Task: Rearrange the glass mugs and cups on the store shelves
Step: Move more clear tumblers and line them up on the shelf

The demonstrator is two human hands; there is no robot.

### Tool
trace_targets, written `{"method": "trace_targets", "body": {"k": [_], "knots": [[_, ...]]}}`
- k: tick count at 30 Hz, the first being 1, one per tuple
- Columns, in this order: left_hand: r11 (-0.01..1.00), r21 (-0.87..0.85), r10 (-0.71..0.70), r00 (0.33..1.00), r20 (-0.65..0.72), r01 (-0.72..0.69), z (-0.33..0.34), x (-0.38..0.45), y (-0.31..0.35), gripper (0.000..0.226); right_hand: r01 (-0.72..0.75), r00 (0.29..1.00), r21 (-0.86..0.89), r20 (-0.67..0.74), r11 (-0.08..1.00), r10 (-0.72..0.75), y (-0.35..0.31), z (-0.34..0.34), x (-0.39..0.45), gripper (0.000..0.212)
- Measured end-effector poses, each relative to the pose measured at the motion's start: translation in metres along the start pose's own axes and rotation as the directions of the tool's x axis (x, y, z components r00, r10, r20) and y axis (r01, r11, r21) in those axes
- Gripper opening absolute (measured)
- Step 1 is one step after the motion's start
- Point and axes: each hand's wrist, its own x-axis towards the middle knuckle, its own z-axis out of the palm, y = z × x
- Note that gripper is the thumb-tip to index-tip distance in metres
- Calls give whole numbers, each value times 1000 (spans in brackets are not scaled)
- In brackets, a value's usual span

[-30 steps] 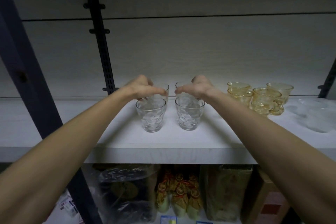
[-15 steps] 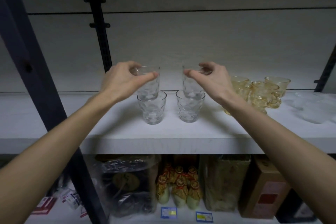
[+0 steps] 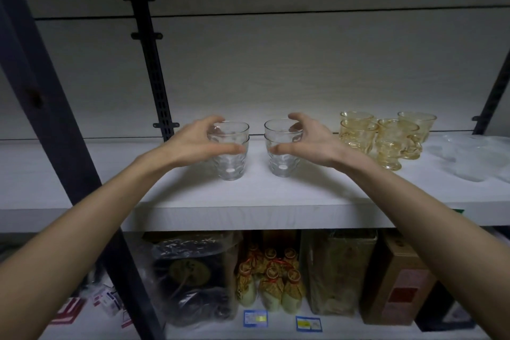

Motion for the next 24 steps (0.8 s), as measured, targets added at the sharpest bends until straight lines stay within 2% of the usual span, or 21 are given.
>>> {"method": "trace_targets", "body": {"k": [2, 4, 6, 11, 14, 16, 18, 21, 23, 24], "knots": [[999, -41, 26, 999, 22, -25, 5, -2, -3, 123, 14, 1000, 6, 21, 1000, -14, -1, 4, 1, 103], [998, -46, 37, 999, -12, -38, 11, 0, -7, 122, 33, 999, 22, 26, 999, -34, -6, 11, 2, 103], [999, -22, 34, 999, -42, -35, 11, 2, -10, 120, 53, 998, 30, 21, 998, -53, -11, 17, 3, 104], [998, 50, 28, 999, 20, -29, 4, 2, -10, 125, 58, 997, 23, 40, 998, -59, -14, 18, 5, 107], [995, 102, 13, 1000, 21, -16, -4, 2, 3, 138, 39, 997, 76, 57, 996, -43, -17, 9, -2, 115], [987, 148, 88, 988, -124, -70, -7, 1, 21, 129, 87, 996, 137, -33, 987, -83, -20, -7, -8, 104], [966, 178, 222, 950, -220, -185, -5, 4, 44, 103, 175, 967, 188, -218, 966, -132, -18, -31, -17, 83], [913, 206, 393, 891, -225, -351, 15, 9, 86, 73, 282, 848, 96, -489, 955, -202, -1, -74, -31, 48], [881, 237, 456, 870, -191, -410, 38, 15, 115, 62, 257, 786, 8, -583, 966, -204, 23, -102, -39, 34], [868, 251, 472, 868, -156, -428, 50, 19, 129, 60, 222, 780, -37, -593, 974, -200, 37, -117, -42, 33]]}}
